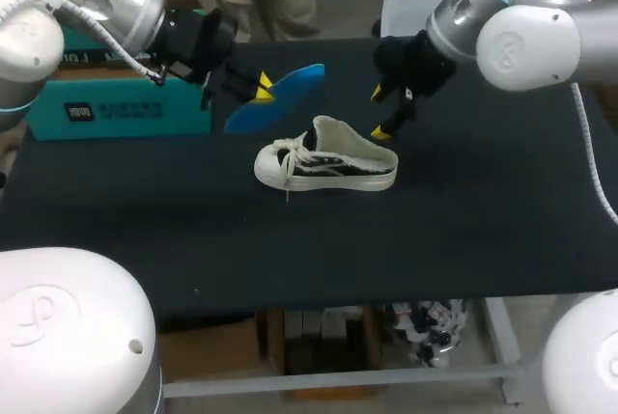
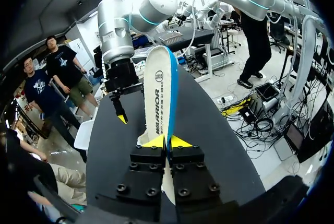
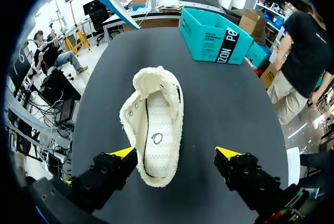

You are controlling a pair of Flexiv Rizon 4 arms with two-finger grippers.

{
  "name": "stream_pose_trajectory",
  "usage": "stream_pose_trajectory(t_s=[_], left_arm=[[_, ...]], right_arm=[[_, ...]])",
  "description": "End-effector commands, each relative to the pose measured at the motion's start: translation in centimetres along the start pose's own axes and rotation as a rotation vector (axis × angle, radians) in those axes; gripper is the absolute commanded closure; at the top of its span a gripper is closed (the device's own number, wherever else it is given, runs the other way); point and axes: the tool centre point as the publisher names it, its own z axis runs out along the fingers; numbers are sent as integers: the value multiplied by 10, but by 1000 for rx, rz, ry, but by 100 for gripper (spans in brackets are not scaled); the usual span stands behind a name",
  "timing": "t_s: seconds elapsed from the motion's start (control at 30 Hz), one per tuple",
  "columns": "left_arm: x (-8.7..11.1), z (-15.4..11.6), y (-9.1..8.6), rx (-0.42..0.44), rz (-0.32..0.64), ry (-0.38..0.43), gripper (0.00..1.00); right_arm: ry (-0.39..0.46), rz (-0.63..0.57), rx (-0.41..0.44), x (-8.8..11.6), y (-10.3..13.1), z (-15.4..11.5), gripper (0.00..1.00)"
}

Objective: Open the shoe tongue, take the insole out of the shoe, put the insole back into the shoe, and pack the shoe into the shoebox

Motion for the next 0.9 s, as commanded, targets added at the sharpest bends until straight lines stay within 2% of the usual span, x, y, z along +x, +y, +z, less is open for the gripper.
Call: stream_pose_trajectory(t_s=[0.03,0.43,0.63,0.77,0.9], left_arm=[[23,-20,12,-16,-25,-115,100],[58,-48,55,-65,-119,-177,100],[70,-52,67,-82,-137,-183,100],[76,-54,74,-91,-148,-191,100],[80,-55,81,-103,-162,-198,100]], right_arm=[[3,-15,162,-1,19,9,0],[13,-52,296,13,46,30,0],[13,-38,354,16,48,42,0],[0,-14,424,14,47,50,0],[2,-5,454,11,47,58,0]])
